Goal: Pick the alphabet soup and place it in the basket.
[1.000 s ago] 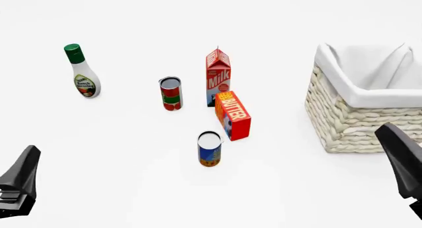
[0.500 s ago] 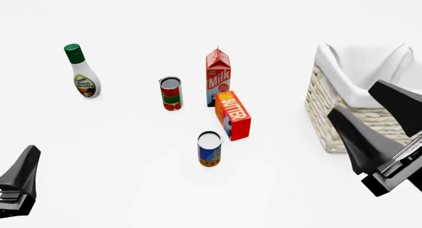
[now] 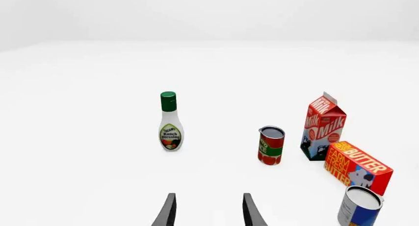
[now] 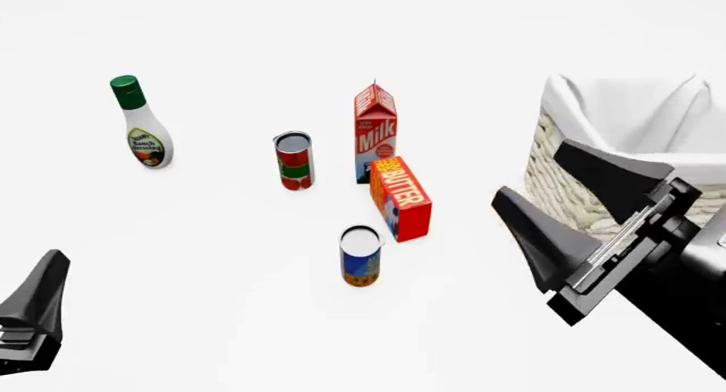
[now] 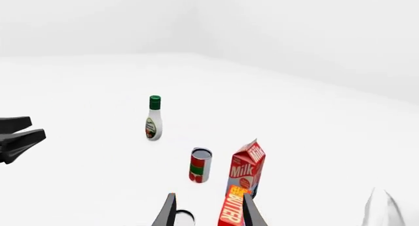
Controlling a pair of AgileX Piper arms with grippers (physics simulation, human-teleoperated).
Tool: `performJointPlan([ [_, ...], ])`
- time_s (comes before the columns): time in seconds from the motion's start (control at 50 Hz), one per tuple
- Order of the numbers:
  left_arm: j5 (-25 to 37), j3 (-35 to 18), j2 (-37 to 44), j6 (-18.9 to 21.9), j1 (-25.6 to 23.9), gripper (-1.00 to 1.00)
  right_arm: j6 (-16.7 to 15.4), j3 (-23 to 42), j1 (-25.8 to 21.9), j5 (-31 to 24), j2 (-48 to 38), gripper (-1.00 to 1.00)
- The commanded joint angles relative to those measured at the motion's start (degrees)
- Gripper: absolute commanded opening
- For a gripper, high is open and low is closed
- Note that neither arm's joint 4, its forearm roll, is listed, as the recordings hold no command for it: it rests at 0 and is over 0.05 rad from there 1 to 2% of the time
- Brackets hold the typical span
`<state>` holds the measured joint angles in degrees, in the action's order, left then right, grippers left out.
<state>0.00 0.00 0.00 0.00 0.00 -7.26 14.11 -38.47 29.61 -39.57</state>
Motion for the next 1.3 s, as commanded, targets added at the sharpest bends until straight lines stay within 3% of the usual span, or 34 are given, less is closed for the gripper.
performJointPlan([
  [0.02,0.0,0.0,0.0,0.0,0.0,1.0,0.12,0.4,-2.4,4.73,-6.13,1.0],
  [0.64,0.0,0.0,0.0,0.0,0.0,1.0,0.05,3.03,-6.14,13.55,-19.98,1.0],
  [1.3,0.0,0.0,0.0,0.0,0.0,1.0,1.54,3.96,-6.35,22.44,-32.81,1.0],
])
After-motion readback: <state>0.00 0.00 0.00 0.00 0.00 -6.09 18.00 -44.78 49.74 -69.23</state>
